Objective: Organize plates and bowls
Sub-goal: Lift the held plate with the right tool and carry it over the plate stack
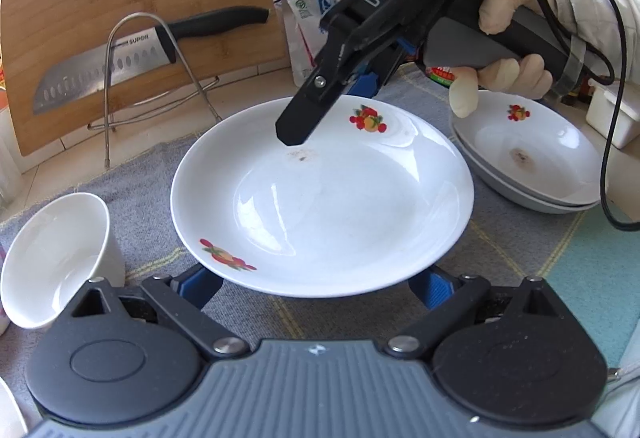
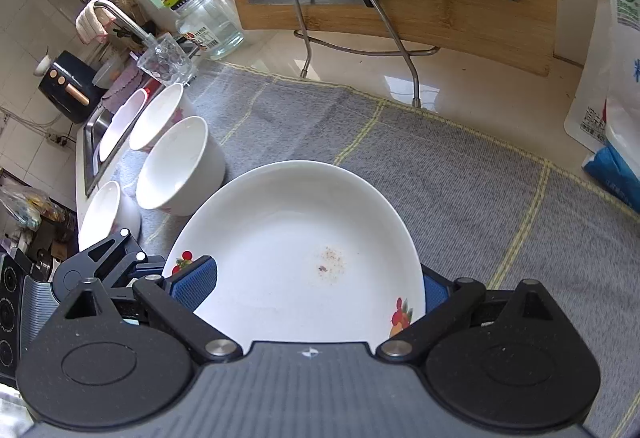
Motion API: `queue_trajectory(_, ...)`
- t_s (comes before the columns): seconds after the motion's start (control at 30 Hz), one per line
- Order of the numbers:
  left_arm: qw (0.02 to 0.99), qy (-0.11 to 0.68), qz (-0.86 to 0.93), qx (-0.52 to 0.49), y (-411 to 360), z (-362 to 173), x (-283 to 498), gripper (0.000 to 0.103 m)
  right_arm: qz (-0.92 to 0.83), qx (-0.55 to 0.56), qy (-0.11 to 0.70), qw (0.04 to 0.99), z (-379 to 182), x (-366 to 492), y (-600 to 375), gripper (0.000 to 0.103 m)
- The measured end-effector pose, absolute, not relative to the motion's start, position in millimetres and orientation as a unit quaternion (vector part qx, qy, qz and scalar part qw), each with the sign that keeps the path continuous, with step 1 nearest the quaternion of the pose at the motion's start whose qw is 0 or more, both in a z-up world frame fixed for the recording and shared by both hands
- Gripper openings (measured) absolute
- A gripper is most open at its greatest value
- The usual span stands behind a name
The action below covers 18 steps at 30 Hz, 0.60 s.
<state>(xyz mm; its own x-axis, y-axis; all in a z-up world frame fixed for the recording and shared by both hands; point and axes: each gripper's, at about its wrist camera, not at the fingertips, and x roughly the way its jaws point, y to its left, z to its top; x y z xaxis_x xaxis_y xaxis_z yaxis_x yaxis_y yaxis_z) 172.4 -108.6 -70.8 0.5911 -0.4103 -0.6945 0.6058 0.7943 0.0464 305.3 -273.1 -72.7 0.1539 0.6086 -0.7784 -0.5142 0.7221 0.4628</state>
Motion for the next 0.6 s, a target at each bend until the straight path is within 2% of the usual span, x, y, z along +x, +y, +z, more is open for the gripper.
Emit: queue_trajectory(0.6,0.866,0.330,-0.336,0.169,-121.0,-46.4,148.6,0.098,0.335,0.057,0.521,0.783,-46.4,258.5,-299.1,0.102)
